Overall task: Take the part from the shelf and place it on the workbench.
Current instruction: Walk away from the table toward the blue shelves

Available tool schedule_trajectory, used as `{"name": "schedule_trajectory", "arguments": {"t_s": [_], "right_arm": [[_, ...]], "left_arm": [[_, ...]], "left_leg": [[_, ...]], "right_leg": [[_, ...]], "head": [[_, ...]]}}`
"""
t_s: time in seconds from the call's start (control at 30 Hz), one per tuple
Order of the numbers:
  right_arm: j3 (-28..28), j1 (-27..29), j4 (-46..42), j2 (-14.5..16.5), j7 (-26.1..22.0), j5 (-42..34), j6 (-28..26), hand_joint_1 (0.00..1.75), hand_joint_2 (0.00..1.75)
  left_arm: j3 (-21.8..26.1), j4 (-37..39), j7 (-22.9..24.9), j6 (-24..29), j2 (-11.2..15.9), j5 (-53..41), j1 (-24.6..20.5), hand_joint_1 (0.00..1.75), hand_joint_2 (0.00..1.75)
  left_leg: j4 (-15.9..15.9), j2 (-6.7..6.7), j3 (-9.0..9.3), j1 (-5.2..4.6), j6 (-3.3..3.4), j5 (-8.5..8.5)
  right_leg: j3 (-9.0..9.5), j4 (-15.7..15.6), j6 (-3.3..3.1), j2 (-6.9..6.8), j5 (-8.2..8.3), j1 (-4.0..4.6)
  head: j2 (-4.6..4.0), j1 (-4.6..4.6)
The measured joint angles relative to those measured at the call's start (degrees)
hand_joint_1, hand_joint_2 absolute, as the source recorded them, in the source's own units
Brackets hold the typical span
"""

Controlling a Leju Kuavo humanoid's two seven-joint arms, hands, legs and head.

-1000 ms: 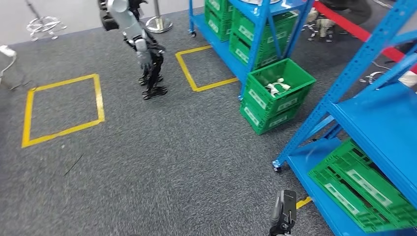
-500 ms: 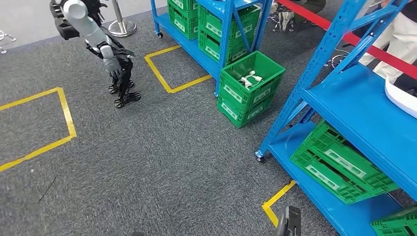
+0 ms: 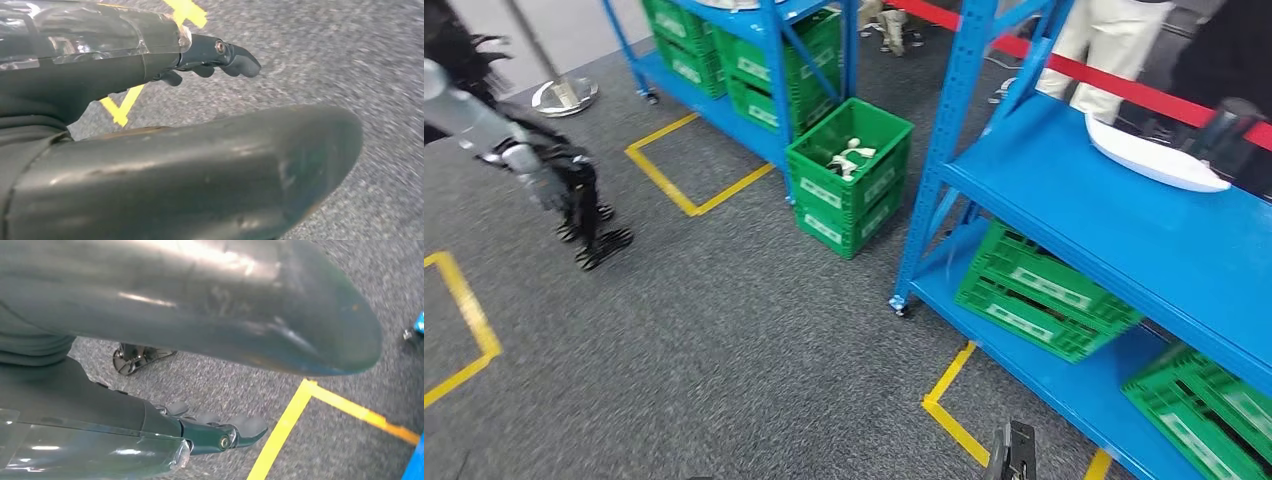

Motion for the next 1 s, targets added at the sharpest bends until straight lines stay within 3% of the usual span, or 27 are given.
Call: {"name": "schedule_trajectory", "arguments": {"t_s": [0.07, 0.13, 0.17, 0.23, 0.3, 0.37, 0.4, 0.47, 0.53, 0.57, 0.63, 0.67, 0.73, 0.8, 0.87, 0.9, 0.93, 0.97, 1.0], "right_arm": [[0.0, -0.2, 0.2, 0.2, 0.6, 0.0, -0.1, 0.0, 0.0], [0.0, -0.3, 0.3, 0.4, 1.1, -0.5, -0.1, 0.0, 0.0], [0.0, -0.3, 0.4, 0.6, 1.3, -0.8, 0.0, 0.0, 0.0], [0.0, -0.4, 0.5, 0.9, 1.5, -1.4, 0.1, 0.0, 0.0], [0.0, -0.7, 0.6, 1.1, 1.7, -2.1, 0.4, 0.0, 0.0], [0.0, -0.6, 0.8, 1.2, 2.0, -2.9, 0.8, 0.0, 0.0], [0.0, -0.3, 0.9, 1.2, 2.1, -3.2, 1.1, 0.0, 0.0], [0.0, 0.3, 1.2, 1.1, 2.5, -3.8, 1.5, 0.0, 0.0], [0.0, 0.5, 1.4, 1.0, 2.8, -4.3, 1.9, 0.0, 0.0], [-0.1, 0.5, 1.6, 1.0, 3.0, -4.6, 2.1, 0.0, 0.0], [-0.2, 0.6, 1.9, 0.9, 3.6, -6.3, 2.5, 0.0, 0.0], [-0.3, 0.8, 2.1, 0.8, 4.2, -7.3, 2.7, 0.0, 0.0], [-0.5, 1.0, 2.4, 1.0, 5.3, -8.7, 2.5, 0.0, 0.0], [-0.7, 0.6, 2.7, 1.5, 6.2, -9.0, 1.7, 0.0, 0.0], [-0.7, 0.1, 2.9, 2.2, 6.9, -8.9, 0.7, 0.0, 0.0], [-0.7, -0.1, 3.0, 2.5, 7.1, -8.9, 0.3, 0.0, 0.0], [-0.7, -0.3, 3.0, 2.7, 7.1, -9.0, 0.1, 0.0, 0.0], [-0.7, -0.5, 3.1, 2.8, 7.2, -9.0, -0.1, 0.0, 0.0], [-0.7, -0.8, 3.2, 2.9, 7.4, -9.0, -0.3, 0.0, 0.0]], "left_arm": [[0.0, 0.0, -0.1, -0.2, 0.0, 0.3, 0.0, 0.0, 0.0], [0.0, 0.0, 0.0, -0.6, 0.2, 0.4, 0.0, 0.0, 0.0], [0.0, 0.0, 0.1, -0.8, 0.3, 0.5, 0.0, 0.0, 0.0], [0.0, 0.0, 0.3, -1.0, 0.4, 0.5, -0.1, 0.0, 0.0], [0.0, 0.0, 0.3, -1.0, 0.5, 0.5, 0.1, 0.0, 0.0], [0.0, 0.0, 0.2, -1.0, 0.6, 0.4, 0.2, 0.0, 0.0], [0.0, 0.0, 0.1, -0.9, 0.6, 0.4, 0.2, 0.0, 0.0], [0.0, 0.0, 0.0, -0.7, 0.5, 0.2, 0.1, 0.0, 0.0], [0.0, 0.0, -0.1, -0.6, 0.3, 0.1, -0.1, 0.0, 0.0], [0.0, 0.0, -0.1, -0.4, 0.1, 0.0, -0.1, 0.0, 0.0], [0.0, 0.0, 0.1, -0.2, -0.1, -0.3, -0.2, 0.0, 0.0], [0.0, 0.0, 0.2, -0.1, -0.3, -0.4, -0.3, 0.0, 0.0], [0.0, -0.1, 0.1, 0.0, -0.4, -0.5, -0.4, 0.0, 0.0], [0.0, -0.1, -0.2, 0.1, -0.5, -0.7, -0.4, 0.0, 0.0], [0.0, -0.1, -0.6, 0.1, -0.5, -0.8, -0.2, 0.0, 0.0], [0.0, -0.1, -0.7, 0.2, -0.4, -0.8, -0.1, 0.0, 0.0], [0.0, -0.1, -0.6, 0.3, -0.3, -0.6, -0.1, 0.0, 0.0], [0.0, -0.1, -0.5, 0.5, -0.2, -0.4, -0.1, 0.0, 0.0], [0.0, 0.0, -0.4, 0.6, -0.1, -0.1, -0.1, 0.0, 0.0]], "left_leg": [[-4.0, -2.39, 1.85, 0.11, 0.22, 0.95], [-4.8, -1.47, 2.49, 0.0, 0.54, 0.51], [-5.1, -0.58, 2.78, 0.02, 0.82, 0.54], [-5.9, 1.54, 3.53, 0.11, 1.43, 0.51], [-6.2, 3.9, 4.14, -0.07, 1.86, 0.1], [-6.2, 5.95, 4.61, -0.16, 1.93, -0.45], [-6.2, 6.74, 4.91, -0.16, 1.85, -0.74], [-6.2, 7.97, 5.73, -0.15, 1.54, -1.37], [-6.2, 8.91, 6.4, -0.36, 1.03, -1.97], [-6.2, 9.32, 6.62, -0.48, 0.73, -2.19], [-6.6, 10.26, 7.13, -0.58, 0.15, -2.45], [-6.7, 10.16, 7.46, -0.48, -0.17, -2.71], [-4.8, 7.09, 7.06, -0.28, -0.59, -4.27], [2.0, 3.61, 3.66, -0.2, -0.7, -7.36], [8.8, 3.21, -0.74, -0.22, -0.74, -9.1], [9.7, 3.26, -1.94, -0.22, -0.72, -8.33], [8.3, 3.2, -2.02, -0.22, -0.64, -6.33], [5.1, 2.6, -1.18, -0.19, -0.52, -3.52], [1.6, 0.96, -0.02, -0.08, -0.3, -1.19]], "right_leg": [[-0.12, 0.2, 0.7, 1.54, -0.31, -0.3], [-0.4, 0.0, 1.45, 3.16, -0.23, -0.65], [-0.5, 0.1, 1.77, 2.96, -0.33, -0.67], [-1.82, 2.7, 2.42, -0.02, -1.91, -0.47], [-5.36, 9.4, 2.99, -3.74, -5.11, -0.55], [-8.53, 15.1, 3.4, -4.88, -6.62, -0.86], [-8.74, 15.2, 3.5, -5.12, -5.75, -1.0], [-6.06, 9.2, 3.38, -6.19, -1.47, -1.1], [-2.75, 2.5, 2.88, -8.43, 1.17, -0.63], [-1.93, 0.7, 2.56, -9.23, 1.38, -0.35], [-1.66, 0.1, 1.88, -8.99, 0.89, 0.01], [-1.41, -0.2, 1.53, -8.52, 0.92, -0.1], [-0.73, -1.0, 0.8, -7.48, 1.07, -0.42], [-0.38, -1.3, 0.24, -6.1, 1.09, -0.55], [-0.19, -1.3, -0.04, -4.28, 0.91, -0.4], [0.02, -1.3, -0.08, -3.35, 0.79, -0.33], [0.31, -1.2, -0.05, -2.46, 0.62, -0.3], [0.63, -1.1, 0.07, -1.59, 0.4, -0.31], [0.87, -1.0, 0.29, -0.8, 0.13, -0.32]], "head": [[0.0, -0.08], [0.0, -0.05], [0.0, -0.03], [0.0, 0.54], [0.0, 1.29], [0.0, 1.52], [0.0, 1.65], [0.0, 2.08], [0.0, 2.44], [0.0, 2.45], [0.0, 2.33], [0.0, 2.32], [0.0, 2.14], [0.0, 1.52], [0.0, 0.9], [0.0, 0.62], [0.0, 0.33], [0.0, 0.04], [0.0, -0.21]]}}
